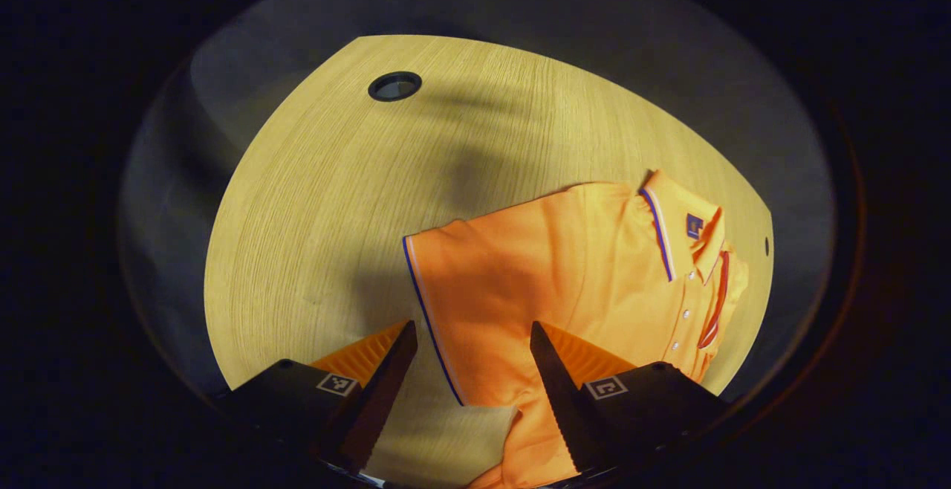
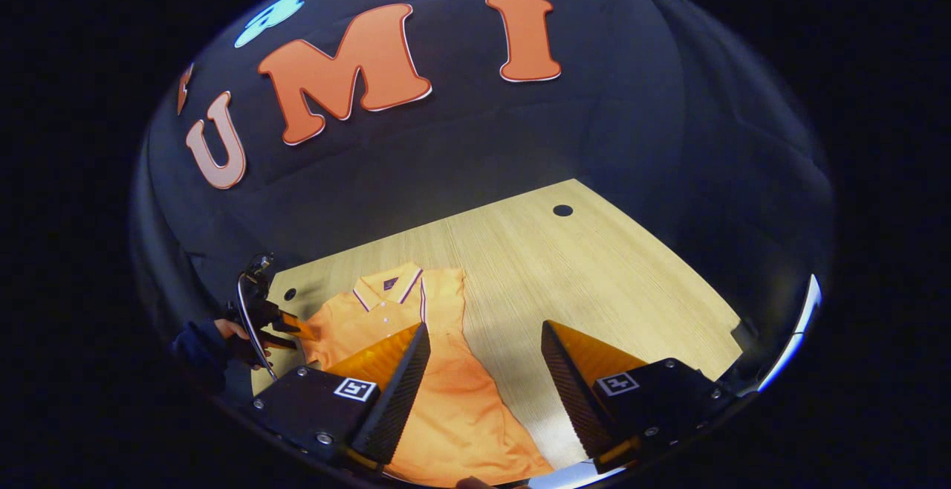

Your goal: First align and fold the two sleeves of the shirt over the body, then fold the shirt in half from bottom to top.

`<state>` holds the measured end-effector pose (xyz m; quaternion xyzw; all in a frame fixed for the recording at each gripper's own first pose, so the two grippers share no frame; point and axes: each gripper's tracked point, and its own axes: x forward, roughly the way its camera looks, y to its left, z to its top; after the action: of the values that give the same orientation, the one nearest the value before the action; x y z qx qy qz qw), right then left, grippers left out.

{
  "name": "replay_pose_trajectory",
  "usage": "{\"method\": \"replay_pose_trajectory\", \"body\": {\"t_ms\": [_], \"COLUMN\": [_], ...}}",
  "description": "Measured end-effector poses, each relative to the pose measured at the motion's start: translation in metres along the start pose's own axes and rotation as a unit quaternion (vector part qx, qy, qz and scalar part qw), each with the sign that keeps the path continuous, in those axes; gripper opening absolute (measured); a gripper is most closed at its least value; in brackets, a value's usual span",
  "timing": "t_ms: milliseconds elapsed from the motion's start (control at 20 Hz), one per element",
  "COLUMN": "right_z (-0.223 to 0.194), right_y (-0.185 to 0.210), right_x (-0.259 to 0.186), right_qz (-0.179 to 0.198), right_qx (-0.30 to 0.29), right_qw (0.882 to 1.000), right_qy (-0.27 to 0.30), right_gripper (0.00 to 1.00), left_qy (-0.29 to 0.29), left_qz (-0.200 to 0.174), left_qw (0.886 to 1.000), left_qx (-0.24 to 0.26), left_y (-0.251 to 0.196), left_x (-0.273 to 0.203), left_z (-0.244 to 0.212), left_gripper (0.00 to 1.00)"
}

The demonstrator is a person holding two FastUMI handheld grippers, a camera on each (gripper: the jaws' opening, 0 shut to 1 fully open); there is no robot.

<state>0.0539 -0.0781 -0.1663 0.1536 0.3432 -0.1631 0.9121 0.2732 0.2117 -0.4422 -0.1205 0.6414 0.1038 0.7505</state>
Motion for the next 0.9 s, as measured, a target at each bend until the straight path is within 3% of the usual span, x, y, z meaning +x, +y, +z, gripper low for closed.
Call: {"method": "replay_pose_trajectory", "body": {"t_ms": [100, 150, 300, 450, 550, 650, 900], "right_z": [0.000, 0.000, -0.006, -0.014, -0.016, -0.018, -0.020], "right_y": [-0.009, -0.013, -0.023, -0.028, -0.030, -0.035, -0.038], "right_x": [-0.006, -0.009, -0.013, -0.015, -0.016, -0.018, -0.019], "right_qz": [-0.008, -0.012, -0.020, -0.025, -0.024, -0.029, -0.038], "right_qx": [0.009, 0.013, 0.024, 0.033, 0.037, 0.038, 0.045], "right_qw": [1.000, 1.000, 0.999, 0.999, 0.999, 0.999, 0.998], "right_qy": [-0.008, -0.011, -0.011, -0.007, -0.006, -0.007, -0.011], "right_gripper": [0.93, 0.93, 0.92, 0.92, 0.93, 0.93, 0.93], "left_qy": [-0.003, 0.000, 0.006, 0.002, -0.011, -0.033, -0.068], "left_qz": [0.024, 0.037, 0.030, 0.027, 0.017, 0.004, -0.023], "left_qw": [1.000, 0.999, 0.997, 0.994, 0.995, 0.993, 0.984], "left_qx": [0.007, 0.016, 0.064, 0.102, 0.098, 0.109, 0.164], "left_y": [0.004, 0.006, -0.006, -0.014, -0.020, -0.027, -0.062], "left_x": [0.003, 0.003, 0.004, 0.003, -0.001, -0.009, -0.037], "left_z": [0.006, 0.004, 0.004, 0.004, 0.006, 0.015, 0.025], "left_gripper": [0.99, 0.88, 0.75, 0.17, 0.17, 0.05, 0.05]}}
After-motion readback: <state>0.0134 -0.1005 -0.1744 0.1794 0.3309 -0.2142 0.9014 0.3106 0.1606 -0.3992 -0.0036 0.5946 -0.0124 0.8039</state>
